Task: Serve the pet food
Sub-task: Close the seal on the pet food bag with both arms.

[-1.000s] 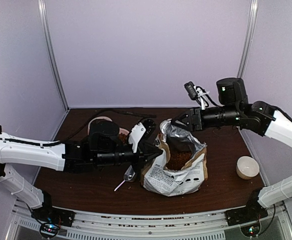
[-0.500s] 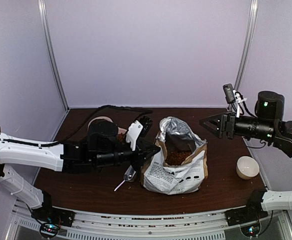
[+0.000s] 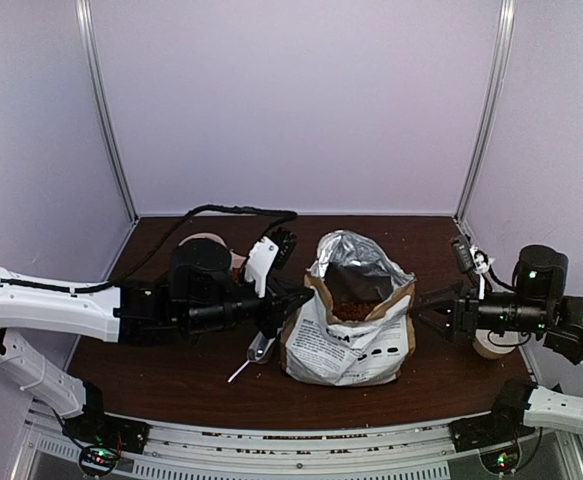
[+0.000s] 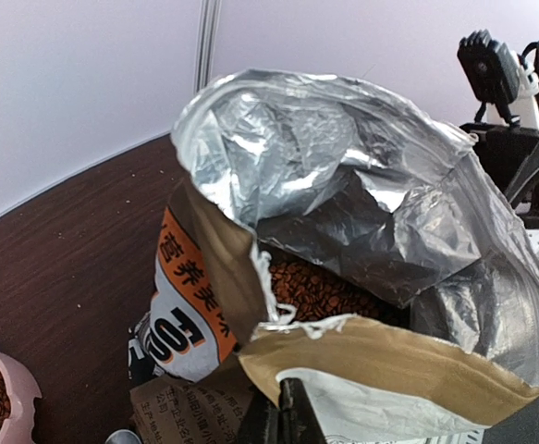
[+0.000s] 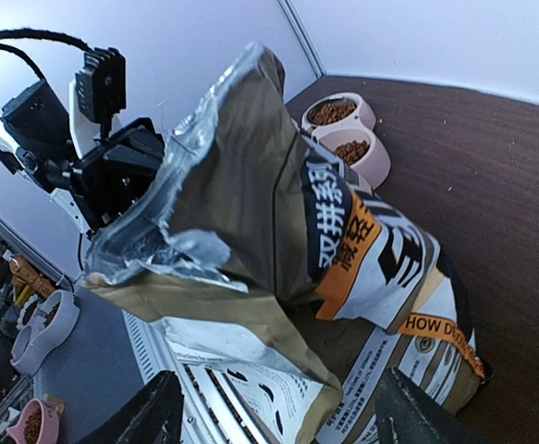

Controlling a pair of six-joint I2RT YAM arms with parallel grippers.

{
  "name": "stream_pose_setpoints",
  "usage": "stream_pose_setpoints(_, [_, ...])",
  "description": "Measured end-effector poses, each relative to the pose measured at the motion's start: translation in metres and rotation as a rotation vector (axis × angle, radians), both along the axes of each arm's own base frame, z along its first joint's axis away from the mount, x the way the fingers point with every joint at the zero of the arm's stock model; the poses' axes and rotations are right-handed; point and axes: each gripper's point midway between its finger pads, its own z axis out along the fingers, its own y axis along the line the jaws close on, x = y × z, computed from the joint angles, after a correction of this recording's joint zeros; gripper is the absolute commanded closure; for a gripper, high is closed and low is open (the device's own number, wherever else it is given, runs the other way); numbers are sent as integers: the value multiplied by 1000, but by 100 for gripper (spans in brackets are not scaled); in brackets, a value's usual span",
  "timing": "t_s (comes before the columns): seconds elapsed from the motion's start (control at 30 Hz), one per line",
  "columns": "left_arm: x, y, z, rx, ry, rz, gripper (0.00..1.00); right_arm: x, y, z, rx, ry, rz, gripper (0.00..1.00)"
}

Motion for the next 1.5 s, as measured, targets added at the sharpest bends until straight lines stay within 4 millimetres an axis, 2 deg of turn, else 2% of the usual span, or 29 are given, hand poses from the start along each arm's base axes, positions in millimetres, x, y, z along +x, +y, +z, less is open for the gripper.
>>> stream_pose_setpoints(0.27, [2, 4, 2, -4, 10, 24, 100, 2, 8, -54, -67, 112, 21, 36])
stream_pose_setpoints(0.4, [3, 4, 1, -5, 15, 30, 100, -1, 16, -62, -62, 134, 46, 45])
stream_pose_setpoints(0.5, [3, 5, 2, -7, 17, 31, 100, -5, 24, -60, -42, 134, 78, 53])
stream_pose_setpoints(0.53, [3, 5, 2, -7, 17, 31, 100, -5, 26, -60, -39, 134, 82, 60])
stream_pose_setpoints(0.6, [2, 7, 4, -7, 17, 31, 100, -5, 32, -60, -25, 135, 89, 86])
stream_pose_setpoints(0.63, [2, 7, 4, -7, 17, 32, 100, -4, 33, -62, -24, 136, 88, 95])
stream_pose_setpoints(0.67, [2, 8, 5, -6, 17, 33, 100, -3, 34, -65, -25, 138, 86, 100])
stream_pose_setpoints(0.83, [1, 20, 11, -3, 10, 51, 100, -2, 35, -62, -8, 153, 73, 100])
stream_pose_setpoints(1.03, [-9, 48, 18, -1, 1, 53, 100, -15, 21, -47, -17, 155, 72, 100])
stream_pose_setpoints(1.2, [-21, 47, 21, -2, 15, -15, 100, -22, 14, -43, -20, 153, 71, 100])
stream_pose_setpoints(1.5, [-20, 47, 18, -40, 63, 3, 100, -3, 10, -46, 21, 172, -50, 100])
